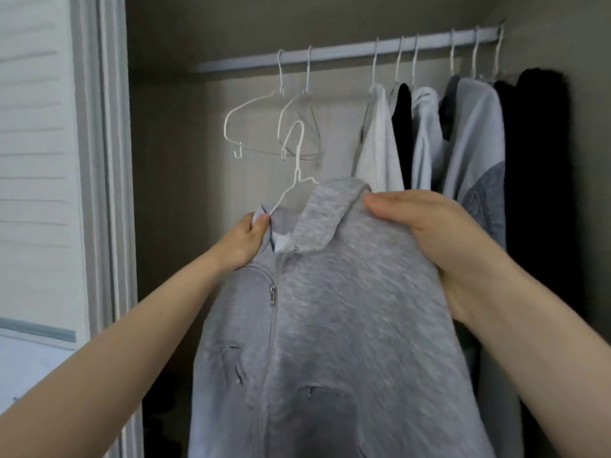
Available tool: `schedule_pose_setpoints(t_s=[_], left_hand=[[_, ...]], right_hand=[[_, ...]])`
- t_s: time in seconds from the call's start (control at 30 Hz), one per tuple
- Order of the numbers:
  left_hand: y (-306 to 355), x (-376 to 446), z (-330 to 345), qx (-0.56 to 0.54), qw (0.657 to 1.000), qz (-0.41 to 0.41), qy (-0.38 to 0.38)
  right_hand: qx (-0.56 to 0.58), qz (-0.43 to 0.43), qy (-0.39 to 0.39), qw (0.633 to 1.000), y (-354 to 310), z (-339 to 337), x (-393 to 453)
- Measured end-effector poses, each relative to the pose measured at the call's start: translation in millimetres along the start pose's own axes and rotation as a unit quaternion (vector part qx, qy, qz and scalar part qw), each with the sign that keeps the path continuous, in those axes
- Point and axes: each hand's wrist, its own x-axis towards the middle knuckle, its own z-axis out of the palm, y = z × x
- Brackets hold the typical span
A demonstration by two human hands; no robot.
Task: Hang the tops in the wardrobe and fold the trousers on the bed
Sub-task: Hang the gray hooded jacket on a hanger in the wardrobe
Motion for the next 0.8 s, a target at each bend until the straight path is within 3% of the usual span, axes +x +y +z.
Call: schedule_pose_setpoints(t_s=[0.17,0.27,0.4,0.53,0.63,0.73,0.8], left_hand=[[55.0,16.8,19.0,-0.152,0.986,0.001,-0.073],[84.3,20.9,20.7,-0.233,0.967,-0.013,-0.106],[99.6,28.4,20.3,-0.302,0.930,0.029,-0.206],[96.8,31.8,13.1,-0.405,0.895,0.004,-0.187],[98.0,23.8,1.5,-0.449,0.871,0.063,-0.188],[102.3,27.5,-17.1,-0.449,0.872,0.133,-0.140],[89.3,26.7,-30.2,-0.369,0.905,0.178,-0.114]], right_hand=[[-0.020,-0.030,0.049,0.998,-25.9,14.0,15.5],[-0.049,-0.063,0.081,0.994,-35.9,17.5,29.5],[-0.128,-0.119,0.117,0.978,-33.3,29.9,58.8],[-0.195,-0.130,0.143,0.962,-23.5,41.8,104.1],[-0.206,-0.148,0.157,0.954,-31.7,50.4,140.2],[-0.188,-0.145,0.165,0.957,-50.2,63.3,172.3],[-0.240,-0.170,0.162,0.942,-60.5,70.5,189.7]])
